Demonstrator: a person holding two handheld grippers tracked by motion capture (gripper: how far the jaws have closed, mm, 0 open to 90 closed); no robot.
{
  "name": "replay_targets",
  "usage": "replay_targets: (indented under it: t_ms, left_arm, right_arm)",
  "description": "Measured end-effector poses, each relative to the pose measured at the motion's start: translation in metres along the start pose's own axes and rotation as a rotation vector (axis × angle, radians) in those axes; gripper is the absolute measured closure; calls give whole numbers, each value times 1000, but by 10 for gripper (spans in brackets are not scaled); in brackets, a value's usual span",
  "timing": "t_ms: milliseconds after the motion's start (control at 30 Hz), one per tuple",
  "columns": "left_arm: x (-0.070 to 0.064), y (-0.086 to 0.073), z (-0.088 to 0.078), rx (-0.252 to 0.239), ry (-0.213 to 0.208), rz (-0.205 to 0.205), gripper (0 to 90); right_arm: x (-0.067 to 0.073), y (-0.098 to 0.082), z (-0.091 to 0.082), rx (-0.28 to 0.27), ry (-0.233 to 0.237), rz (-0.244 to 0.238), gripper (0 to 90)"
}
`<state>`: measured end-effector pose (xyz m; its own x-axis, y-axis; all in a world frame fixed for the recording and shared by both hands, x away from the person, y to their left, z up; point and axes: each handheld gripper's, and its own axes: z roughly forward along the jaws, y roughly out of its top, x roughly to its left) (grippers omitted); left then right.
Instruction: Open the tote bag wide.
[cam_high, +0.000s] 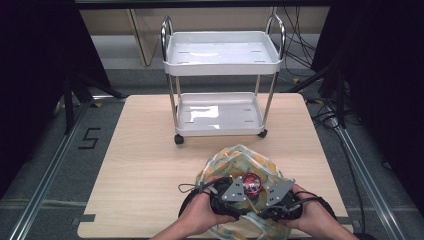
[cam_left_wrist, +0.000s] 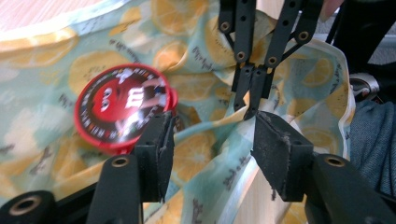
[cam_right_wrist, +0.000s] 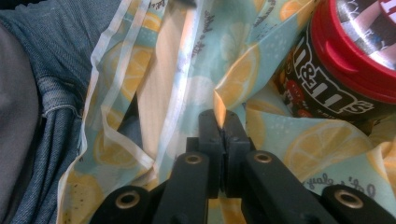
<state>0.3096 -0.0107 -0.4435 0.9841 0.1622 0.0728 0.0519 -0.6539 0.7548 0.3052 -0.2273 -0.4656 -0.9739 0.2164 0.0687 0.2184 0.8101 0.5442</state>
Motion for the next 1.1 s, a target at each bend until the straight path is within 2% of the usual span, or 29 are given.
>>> replay_targets:
  t_ms: [167,200,233,300,367,400,433,500,633,700,800,867,900,967,1000,1100]
  left_arm:
    - [2,2,12,17,-17,74,435]
    - [3,1,13,21,-23,77,424]
    - [4,1,15,23,-20,96,423]
    - [4,1,15,20,-18,104,420]
    - [4,1,16,23,-20,141,418]
    - [4,2,17,27,-36,150,418]
    - [-1,0,18,48,-41,127,425]
    - [-2,-1,20,53,-52,130,441]
    - [-2,-1,25,63,-54,169,471]
    - [-1,-2,27,84,-46,193,501]
    - [0,-3,29,90,-60,196,529]
    - [0,-3,29,99,-55,204,594]
    - [1,-4,29,102,-53,209,594]
    - [3,-6,29,109,-52,200,646]
    - [3,-7,29,111,-51,193,702]
    - [4,-11,25,127,-51,156,748]
  right_arm:
    - [1,0,1,2,1,5,892]
    - [1,0,1,2,-1,8,889]
    - [1,0,1,0,-1,7,888]
    - [2,0,1,0,-2,7,888]
    - [2,0,1,0,-3,6,886]
    - [2,0,1,0,-3,6,886]
    - [2,0,0,-2,-2,7,885]
    - [3,0,0,0,-2,4,883]
    - [3,0,0,-1,-1,-3,883]
    - [4,0,-1,-2,-2,-4,881]
    - [5,0,0,-3,-1,-10,880]
    - [5,0,0,-4,-3,-18,880]
    - [6,1,-1,-1,-3,-16,879]
    - [6,1,-1,-7,-1,-18,877]
    - [6,1,-2,-11,1,-19,877]
    - [6,1,-3,-17,1,-13,873]
